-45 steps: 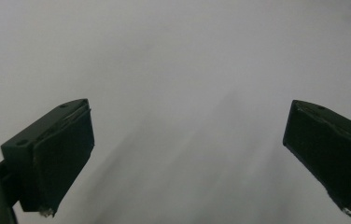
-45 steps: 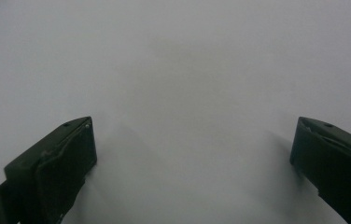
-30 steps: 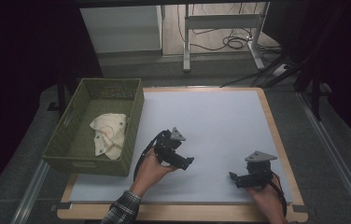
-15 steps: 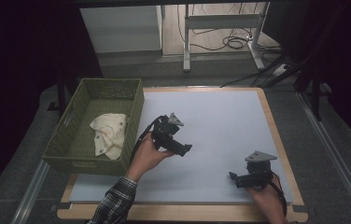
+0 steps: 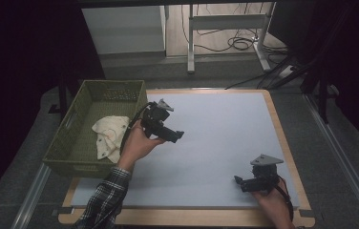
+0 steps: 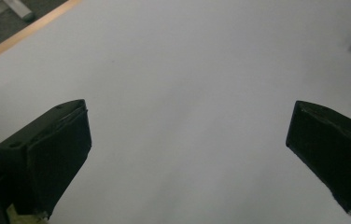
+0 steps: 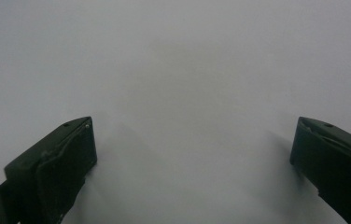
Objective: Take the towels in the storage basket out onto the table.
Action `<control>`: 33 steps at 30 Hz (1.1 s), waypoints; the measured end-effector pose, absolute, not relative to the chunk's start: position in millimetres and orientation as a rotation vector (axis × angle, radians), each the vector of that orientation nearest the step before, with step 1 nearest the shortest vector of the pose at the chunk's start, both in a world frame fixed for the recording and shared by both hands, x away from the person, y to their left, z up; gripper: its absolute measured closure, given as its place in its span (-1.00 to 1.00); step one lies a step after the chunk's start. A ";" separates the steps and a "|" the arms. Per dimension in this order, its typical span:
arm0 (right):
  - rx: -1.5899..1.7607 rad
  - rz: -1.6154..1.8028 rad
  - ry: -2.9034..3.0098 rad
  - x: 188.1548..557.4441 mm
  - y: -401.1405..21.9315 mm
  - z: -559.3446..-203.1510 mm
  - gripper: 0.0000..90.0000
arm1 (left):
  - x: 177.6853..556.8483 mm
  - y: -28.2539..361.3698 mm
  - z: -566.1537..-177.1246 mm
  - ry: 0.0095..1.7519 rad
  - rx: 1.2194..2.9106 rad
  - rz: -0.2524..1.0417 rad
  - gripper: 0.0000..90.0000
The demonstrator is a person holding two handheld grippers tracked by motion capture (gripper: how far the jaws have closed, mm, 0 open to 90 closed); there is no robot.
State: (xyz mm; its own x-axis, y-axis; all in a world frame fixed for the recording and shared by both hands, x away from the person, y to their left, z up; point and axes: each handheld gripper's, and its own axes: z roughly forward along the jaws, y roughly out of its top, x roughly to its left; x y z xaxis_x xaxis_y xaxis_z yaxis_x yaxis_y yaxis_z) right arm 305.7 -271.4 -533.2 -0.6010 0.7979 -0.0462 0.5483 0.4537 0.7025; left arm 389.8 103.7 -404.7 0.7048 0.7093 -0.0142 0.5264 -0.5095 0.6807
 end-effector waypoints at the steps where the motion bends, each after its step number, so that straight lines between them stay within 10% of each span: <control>1: 1.138 0.930 2.338 305.7 -271.4 -533.2 -0.99 | 390.9 107.2 -403.5 0.941 2.229 0.354 -0.99; 33: 1.138 0.930 2.339 305.7 -271.5 -533.3 -0.99 | 417.5 232.7 -396.1 1.295 2.123 0.462 -0.92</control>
